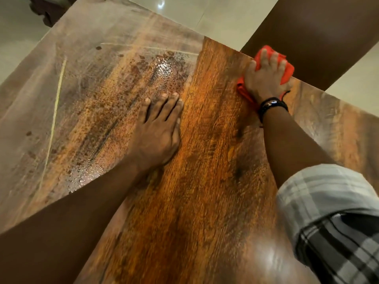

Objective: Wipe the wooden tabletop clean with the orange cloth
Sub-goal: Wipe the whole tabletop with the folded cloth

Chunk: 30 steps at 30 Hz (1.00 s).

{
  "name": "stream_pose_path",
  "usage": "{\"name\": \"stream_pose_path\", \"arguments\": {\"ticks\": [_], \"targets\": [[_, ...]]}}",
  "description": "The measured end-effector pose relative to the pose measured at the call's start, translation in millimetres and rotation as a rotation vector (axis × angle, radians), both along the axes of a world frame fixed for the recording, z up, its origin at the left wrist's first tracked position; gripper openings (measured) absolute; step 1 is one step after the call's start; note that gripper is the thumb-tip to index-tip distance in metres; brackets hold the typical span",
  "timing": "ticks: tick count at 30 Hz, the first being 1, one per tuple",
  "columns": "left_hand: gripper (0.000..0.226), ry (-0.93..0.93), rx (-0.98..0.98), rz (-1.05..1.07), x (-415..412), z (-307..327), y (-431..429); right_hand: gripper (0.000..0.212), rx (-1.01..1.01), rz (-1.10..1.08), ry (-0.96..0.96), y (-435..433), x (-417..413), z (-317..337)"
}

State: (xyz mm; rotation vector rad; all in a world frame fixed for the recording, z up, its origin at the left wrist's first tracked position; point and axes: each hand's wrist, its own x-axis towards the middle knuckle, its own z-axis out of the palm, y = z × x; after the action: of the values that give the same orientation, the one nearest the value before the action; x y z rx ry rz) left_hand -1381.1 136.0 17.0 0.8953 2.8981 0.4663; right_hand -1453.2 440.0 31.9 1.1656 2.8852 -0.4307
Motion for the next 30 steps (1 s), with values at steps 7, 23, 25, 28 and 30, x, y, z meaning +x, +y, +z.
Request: {"name": "stream_pose_path", "arguments": {"ticks": [7, 23, 25, 28, 30], "targets": [[0.058, 0.001, -0.024, -0.001, 0.2, 1.0, 1.2, 0.060, -0.017, -0.080, 0.021, -3.8, 2.8, 0.4], [0.050, 0.008, 0.228, 0.068, 1.0, 3.9, -0.4, 0.057, -0.032, 0.391, -0.007, -165.0, -25.9, 3.3], [0.028, -0.004, 0.452, 0.181, 6.4, 10.3, -8.8, 0.056, -0.048, 0.420, -0.008, -191.1, 11.6, 4.7], [0.026, -0.065, 0.555, 0.273, 26.2, 18.7, -41.6, 0.056, -0.033, 0.411, 0.028, -224.3, 68.1, 2.0], [0.035, -0.060, 0.430, 0.207, 41.4, 17.1, -71.8, 0.056, -0.012, 0.397, 0.038, -246.5, 103.1, -1.3]]}}
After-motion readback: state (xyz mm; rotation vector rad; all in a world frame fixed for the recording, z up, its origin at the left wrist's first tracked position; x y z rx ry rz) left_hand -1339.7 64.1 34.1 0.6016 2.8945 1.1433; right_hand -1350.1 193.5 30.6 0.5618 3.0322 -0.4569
